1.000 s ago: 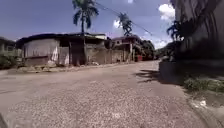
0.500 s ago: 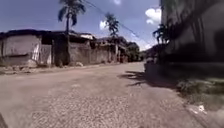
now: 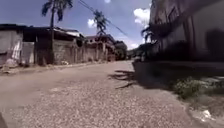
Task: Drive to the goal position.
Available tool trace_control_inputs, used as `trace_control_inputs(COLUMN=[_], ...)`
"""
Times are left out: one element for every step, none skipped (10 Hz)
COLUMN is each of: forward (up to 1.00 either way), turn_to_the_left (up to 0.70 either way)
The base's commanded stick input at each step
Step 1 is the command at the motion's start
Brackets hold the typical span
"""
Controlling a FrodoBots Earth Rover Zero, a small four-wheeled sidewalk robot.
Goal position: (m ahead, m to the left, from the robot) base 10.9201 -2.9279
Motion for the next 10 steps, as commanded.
trace_control_inputs(forward=[0.7, 0.7, 0.7, 0.7, 0.7, 0.7, 0.7, 0.7, 0.7, 0.7], turn_to_the_left=[0.0, 0.0, 0.0, 0.0, 0.0, 0.0, 0.0, 0.0, 0.0, 0.0])
